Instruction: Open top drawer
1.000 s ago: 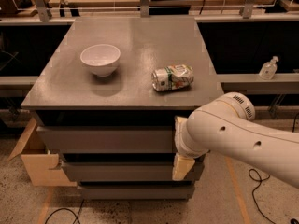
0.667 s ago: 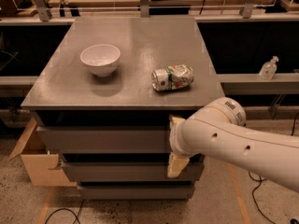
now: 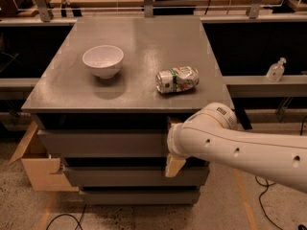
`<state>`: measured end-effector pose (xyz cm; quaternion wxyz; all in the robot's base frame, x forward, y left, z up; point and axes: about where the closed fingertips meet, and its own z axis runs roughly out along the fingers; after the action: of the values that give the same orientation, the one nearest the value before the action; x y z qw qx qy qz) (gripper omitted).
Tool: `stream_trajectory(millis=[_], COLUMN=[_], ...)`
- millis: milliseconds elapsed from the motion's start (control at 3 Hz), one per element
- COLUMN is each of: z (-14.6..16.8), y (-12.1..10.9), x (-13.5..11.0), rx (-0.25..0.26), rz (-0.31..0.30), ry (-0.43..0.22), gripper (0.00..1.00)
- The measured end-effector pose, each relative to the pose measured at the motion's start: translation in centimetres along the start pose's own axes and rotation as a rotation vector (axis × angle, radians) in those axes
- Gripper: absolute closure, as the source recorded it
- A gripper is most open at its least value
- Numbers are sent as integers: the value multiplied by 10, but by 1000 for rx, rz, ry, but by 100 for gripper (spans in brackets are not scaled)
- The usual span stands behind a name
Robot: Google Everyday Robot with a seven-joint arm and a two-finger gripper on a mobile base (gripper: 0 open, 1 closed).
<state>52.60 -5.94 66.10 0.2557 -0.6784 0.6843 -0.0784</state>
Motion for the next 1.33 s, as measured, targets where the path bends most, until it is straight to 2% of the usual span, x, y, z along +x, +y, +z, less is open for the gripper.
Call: stream_trajectory(millis=[333,667,1000,1333], z=[15,23,17,11], y=[-7,-3,7,3], x=[0,6,10,8], rx=[-6,-62,-103,-103], rz=[7,31,41,41], ry=[-16,-35,-39,-39], gripper=[0,25,46,70])
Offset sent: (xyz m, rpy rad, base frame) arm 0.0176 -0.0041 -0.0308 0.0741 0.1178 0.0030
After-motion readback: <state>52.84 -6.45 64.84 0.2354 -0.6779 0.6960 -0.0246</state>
